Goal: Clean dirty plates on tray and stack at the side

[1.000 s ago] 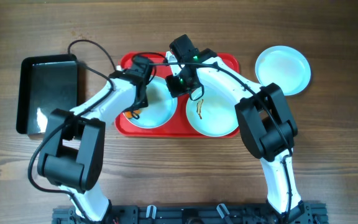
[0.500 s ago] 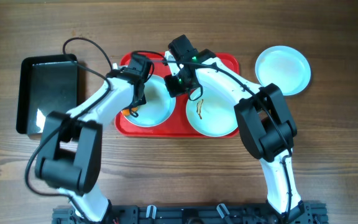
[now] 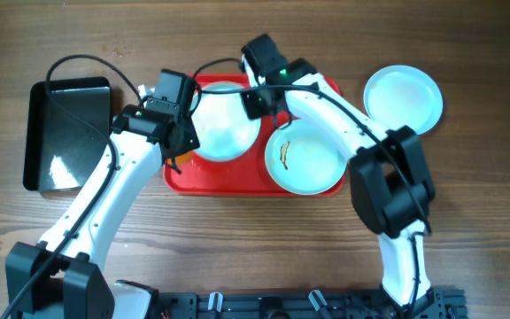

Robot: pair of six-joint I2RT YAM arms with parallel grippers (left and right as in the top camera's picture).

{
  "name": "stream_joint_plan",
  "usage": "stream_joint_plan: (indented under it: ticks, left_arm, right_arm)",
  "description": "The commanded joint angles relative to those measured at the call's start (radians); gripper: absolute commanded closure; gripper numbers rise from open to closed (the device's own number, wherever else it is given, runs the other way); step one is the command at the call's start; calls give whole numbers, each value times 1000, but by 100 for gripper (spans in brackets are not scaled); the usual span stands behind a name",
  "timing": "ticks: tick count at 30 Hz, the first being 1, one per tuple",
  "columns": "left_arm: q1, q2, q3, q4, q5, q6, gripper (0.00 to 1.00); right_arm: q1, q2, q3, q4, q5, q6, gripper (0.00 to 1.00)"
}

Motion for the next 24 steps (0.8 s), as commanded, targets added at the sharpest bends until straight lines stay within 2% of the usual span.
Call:
stream_joint_plan:
  ticks: [1,3,12,17,18,20,24]
  left_arm:
    - [5,-5,13,-32,14,-11,96]
    - [5,-5,13,-40,15,-11,96]
    - [5,-5,8,-50,14,-11,96]
    - [5,-5,8,-50,14,-11,96]
    - [5,-5,8,-50,14,-11,96]
    - [5,-5,8,-50,13,-10,96]
    - [5,-5,8,-51,13,-11,96]
  right_arm:
    - [-4,-101,50,-11,224,11,96]
    - [-4,-131,50,-19,313,4,96]
    - [36,-219,50,-93,580,-227,96]
    - [113,-219,50,-152,708,-364,96]
    - [151,-219,50,-149,821,-408,96]
    - [189,-219,50,-136,929,-439,96]
    - [241,-218,50,-101,1021,-512,96]
